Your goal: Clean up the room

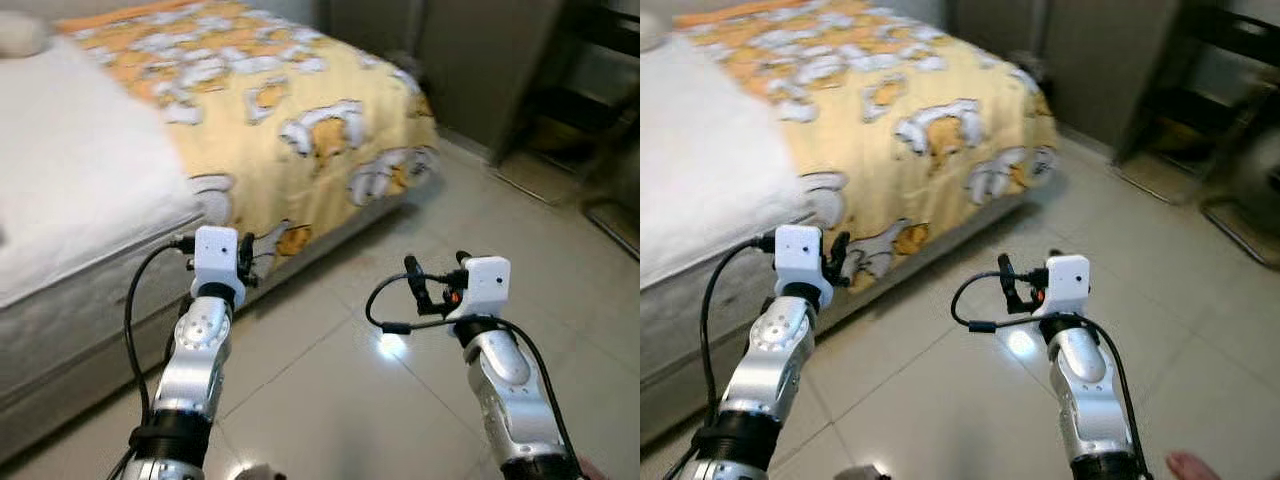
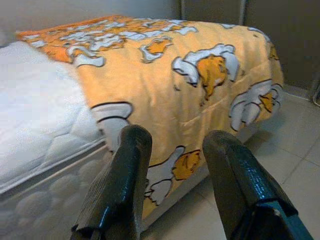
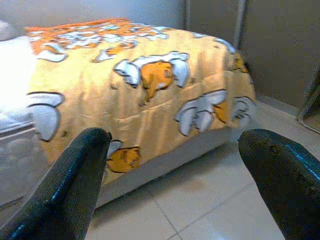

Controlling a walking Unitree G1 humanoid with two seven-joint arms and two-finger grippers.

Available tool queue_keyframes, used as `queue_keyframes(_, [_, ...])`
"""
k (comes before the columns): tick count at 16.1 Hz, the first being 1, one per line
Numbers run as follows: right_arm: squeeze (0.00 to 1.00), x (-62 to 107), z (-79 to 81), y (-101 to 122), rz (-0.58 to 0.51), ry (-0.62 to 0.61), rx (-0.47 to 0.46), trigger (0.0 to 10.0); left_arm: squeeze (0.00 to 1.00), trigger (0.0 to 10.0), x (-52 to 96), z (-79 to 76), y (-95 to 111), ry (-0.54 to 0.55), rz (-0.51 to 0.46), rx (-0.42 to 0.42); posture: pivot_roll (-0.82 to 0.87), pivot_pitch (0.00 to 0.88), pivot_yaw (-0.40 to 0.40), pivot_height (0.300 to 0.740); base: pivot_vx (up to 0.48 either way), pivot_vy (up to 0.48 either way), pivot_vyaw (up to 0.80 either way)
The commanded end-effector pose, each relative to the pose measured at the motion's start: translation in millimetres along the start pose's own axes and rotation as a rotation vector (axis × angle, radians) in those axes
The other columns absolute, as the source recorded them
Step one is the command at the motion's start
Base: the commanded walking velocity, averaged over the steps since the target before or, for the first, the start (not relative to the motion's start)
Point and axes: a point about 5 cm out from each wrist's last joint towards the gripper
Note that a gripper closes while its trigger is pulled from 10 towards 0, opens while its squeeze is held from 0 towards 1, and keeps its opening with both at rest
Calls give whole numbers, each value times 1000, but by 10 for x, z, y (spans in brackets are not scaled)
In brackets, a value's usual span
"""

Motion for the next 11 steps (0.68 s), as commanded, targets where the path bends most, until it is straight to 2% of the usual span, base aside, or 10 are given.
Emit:
queue_keyframes(1, [0,2,-23,-14,13,-2,-5,10000,0,10000,-14,-23,20,-22,-5,14,-102,0,31,740,0,0,625])
queue_keyframes(3, [0,3,-29,-9,11,-5,-4,10000,0,10000,-37,9,59,13,-18,48,-103,0,33,740,345,-330,622])
queue_keyframes(6, [0,9,-62,37,-27,-48,-22,10000,0,10000,-77,29,2,55,48,129,-111,0,40,740,345,-330,621])
queue_keyframes(8, [0,18,-105,42,-29,-70,-33,10000,0,10000,-88,26,-42,66,83,145,-118,0,42,740,349,-326,619])
queue_keyframes(11, [0,21,-120,48,-30,-76,-32,10000,0,10000,-109,-18,-14,53,77,137,-124,0,44,740,355,-320,621])
Point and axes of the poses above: a point about 5 cm out from each wrist's last joint towards the gripper, its own x axis pointing back from the gripper into the wrist, its own y axis along the axis of the wrist's last joint, z = x × y, and after that the axes turned 10 degrees about -x, right-handed
